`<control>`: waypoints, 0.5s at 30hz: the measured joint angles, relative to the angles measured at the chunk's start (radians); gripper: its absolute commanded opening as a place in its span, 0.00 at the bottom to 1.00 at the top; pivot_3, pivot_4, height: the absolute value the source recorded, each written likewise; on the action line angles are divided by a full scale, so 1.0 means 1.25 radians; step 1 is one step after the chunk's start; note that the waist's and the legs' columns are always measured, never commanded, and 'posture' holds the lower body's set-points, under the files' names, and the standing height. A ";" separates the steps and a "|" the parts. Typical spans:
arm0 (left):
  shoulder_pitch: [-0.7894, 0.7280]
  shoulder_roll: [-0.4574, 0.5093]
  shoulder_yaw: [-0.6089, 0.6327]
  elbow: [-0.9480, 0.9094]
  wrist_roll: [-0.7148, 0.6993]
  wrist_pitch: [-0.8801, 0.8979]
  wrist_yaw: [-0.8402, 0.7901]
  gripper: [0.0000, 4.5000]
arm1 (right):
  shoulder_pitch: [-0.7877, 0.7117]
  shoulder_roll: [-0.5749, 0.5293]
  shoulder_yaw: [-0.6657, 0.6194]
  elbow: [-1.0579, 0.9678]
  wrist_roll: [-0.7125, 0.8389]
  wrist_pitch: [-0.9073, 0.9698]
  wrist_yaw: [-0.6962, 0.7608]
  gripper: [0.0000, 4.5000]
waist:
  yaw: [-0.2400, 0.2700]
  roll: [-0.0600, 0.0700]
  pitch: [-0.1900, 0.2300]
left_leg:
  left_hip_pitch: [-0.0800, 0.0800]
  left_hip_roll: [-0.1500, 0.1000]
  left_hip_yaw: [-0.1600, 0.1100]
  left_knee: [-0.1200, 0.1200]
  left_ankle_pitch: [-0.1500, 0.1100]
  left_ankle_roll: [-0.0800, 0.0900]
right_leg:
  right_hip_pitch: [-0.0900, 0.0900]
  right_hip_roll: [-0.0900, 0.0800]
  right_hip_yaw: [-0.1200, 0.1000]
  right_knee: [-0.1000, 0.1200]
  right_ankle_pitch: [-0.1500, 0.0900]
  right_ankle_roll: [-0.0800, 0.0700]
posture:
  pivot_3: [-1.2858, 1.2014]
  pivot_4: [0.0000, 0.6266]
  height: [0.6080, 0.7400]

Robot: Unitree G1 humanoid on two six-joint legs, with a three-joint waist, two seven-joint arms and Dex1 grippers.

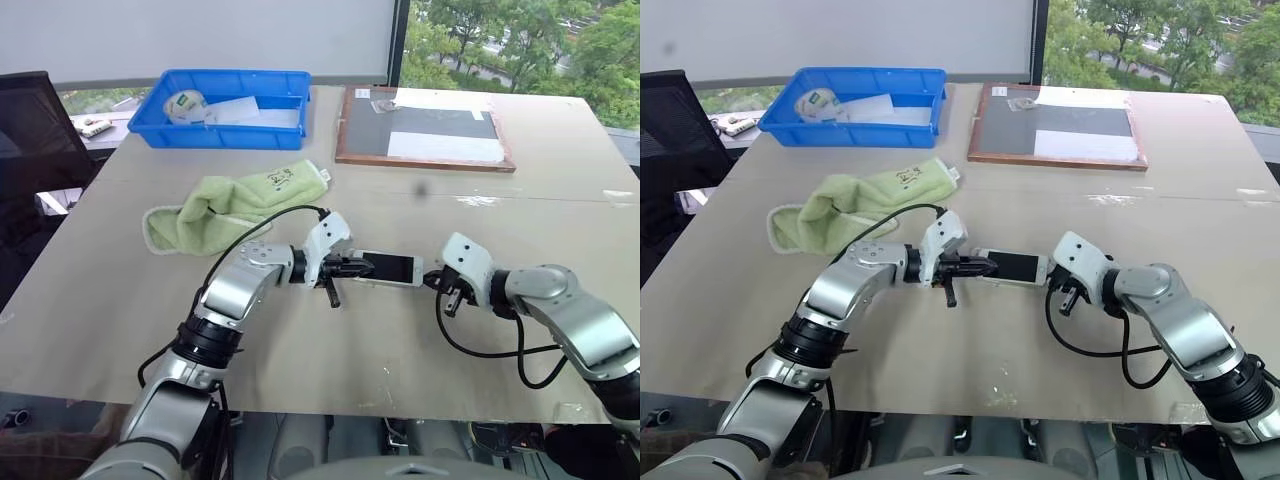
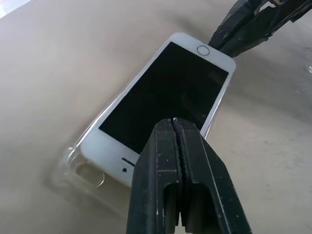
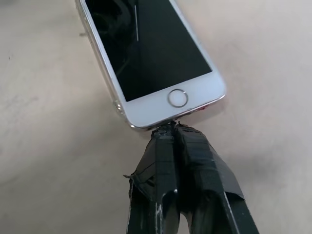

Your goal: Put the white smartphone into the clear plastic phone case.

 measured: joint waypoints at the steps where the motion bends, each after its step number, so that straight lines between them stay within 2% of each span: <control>1: 0.001 0.009 0.011 0.000 -0.001 0.002 0.001 0.01 | 0.001 0.000 0.000 0.000 0.000 0.000 0.000 0.00 | 0.000 0.000 0.000 | 0.000 0.000 0.000 0.000 0.000 0.000 | 0.000 0.000 0.000 0.000 0.000 0.000 | 0.52 0.24 1.00; 8: 0.010 0.100 0.069 0.028 -0.005 -0.017 -0.021 0.01 | 0.021 -0.016 -0.002 0.000 -0.003 -0.003 0.000 0.00 | 0.000 0.000 0.000 | 0.000 0.001 0.000 0.000 0.000 0.000 | 0.000 0.000 0.000 0.000 0.000 0.000 | 0.52 0.24 1.00; 13: 0.009 0.107 0.056 0.076 0.020 -0.060 -0.038 0.01 | 0.021 -0.017 -0.003 0.000 -0.003 -0.012 0.000 0.00 | 0.002 0.000 0.000 | 0.000 0.000 0.001 0.000 0.000 0.000 | 0.000 -0.001 0.000 0.000 0.000 0.000 | 0.52 0.24 1.00; 15: 0.009 0.083 0.040 0.089 0.029 -0.078 -0.043 0.01 | 0.021 -0.018 -0.003 0.001 -0.003 -0.015 0.000 0.00 | 0.002 0.000 0.000 | 0.000 0.000 0.001 0.000 0.000 0.000 | 0.000 -0.002 0.000 0.000 0.000 0.000 | 0.52 0.24 1.00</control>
